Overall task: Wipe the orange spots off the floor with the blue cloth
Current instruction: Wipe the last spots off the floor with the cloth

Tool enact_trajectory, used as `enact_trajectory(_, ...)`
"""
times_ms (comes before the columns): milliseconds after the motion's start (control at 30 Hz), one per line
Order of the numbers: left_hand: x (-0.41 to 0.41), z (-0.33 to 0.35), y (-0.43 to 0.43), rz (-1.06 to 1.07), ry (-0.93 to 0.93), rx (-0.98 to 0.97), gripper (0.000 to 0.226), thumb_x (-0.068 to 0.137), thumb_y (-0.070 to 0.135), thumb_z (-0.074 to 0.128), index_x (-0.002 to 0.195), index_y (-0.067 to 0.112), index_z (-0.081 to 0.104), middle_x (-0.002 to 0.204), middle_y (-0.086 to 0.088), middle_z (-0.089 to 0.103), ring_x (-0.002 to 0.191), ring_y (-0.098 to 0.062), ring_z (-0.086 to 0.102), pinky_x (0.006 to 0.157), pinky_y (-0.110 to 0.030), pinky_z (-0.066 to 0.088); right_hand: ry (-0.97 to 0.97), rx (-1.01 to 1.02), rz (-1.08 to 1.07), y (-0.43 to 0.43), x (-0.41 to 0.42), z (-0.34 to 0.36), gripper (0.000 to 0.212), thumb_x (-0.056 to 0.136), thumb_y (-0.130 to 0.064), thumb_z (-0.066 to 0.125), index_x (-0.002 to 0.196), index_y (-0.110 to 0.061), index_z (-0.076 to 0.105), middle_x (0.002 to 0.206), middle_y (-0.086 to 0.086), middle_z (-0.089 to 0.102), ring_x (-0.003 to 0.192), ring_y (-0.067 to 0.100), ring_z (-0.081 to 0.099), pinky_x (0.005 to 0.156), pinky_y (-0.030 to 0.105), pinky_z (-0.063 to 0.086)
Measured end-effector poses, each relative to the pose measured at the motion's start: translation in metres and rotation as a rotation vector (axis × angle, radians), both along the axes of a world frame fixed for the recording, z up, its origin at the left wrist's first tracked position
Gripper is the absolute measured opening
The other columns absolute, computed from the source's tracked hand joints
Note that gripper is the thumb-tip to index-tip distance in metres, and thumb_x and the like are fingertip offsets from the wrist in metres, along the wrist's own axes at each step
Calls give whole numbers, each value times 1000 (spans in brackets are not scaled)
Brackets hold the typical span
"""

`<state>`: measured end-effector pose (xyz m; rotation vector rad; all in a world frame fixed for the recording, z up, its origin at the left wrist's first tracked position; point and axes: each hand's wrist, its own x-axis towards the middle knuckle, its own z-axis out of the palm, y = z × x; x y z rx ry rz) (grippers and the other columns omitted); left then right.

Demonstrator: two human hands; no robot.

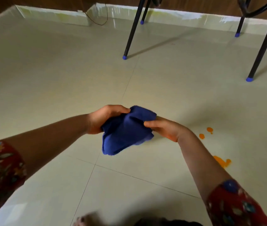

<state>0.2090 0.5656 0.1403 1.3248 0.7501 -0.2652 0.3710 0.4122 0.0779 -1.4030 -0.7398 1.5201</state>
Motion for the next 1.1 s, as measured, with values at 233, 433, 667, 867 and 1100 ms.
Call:
enact_trajectory(233, -26, -59, 13, 347, -126, -499, 78, 78, 72, 41, 118, 11, 68, 120, -12, 66, 109, -31, 63, 94, -43, 49, 459, -17, -398, -24, -27, -22, 34, 92, -38, 56, 113, -15, 67, 111, 5, 71, 105, 17, 67, 90, 29, 52)
enact_trajectory(433, -13, -122, -26, 289, 202, -114, 32, 91, 21, 60, 120, 8, 59, 102, -9, 64, 79, -19, 66, 67, -31, 52, 81, -447, -661, -57, -48, -66, 33, 97, -27, 56, 118, -1, 63, 106, 12, 70, 95, 25, 66, 80, 34, 53)
enact_trajectory(667, 4, -111, -32, 16, 39, -34, 61, 72, 29, 80, 126, 28, 53, 120, 1, 62, 106, -17, 64, 80, -36, 58, -480, -428, -740, -58, -35, -53, 26, 88, -27, 68, 111, -21, 57, 106, 1, 61, 98, 22, 59, 83, 31, 46)
enact_trajectory(867, 12, -123, -42, -640, 112, 645, 50, 63, 9, 74, 109, 23, 63, 104, -3, 68, 91, -21, 65, 76, -33, 54, -551, -463, -305, -61, -45, -24, 35, 73, -22, 82, 105, -16, 69, 98, 0, 69, 90, 19, 66, 80, 31, 53)
enact_trajectory(1100, 23, -105, -23, -676, 36, 783, 15, 78, 30, 65, 91, 24, 70, 100, 1, 69, 101, -21, 62, 78, -31, 47, -980, -376, -240, -97, -47, -26, 11, 84, -19, 66, 92, -25, 70, 98, -5, 57, 93, 16, 52, 85, 31, 41)
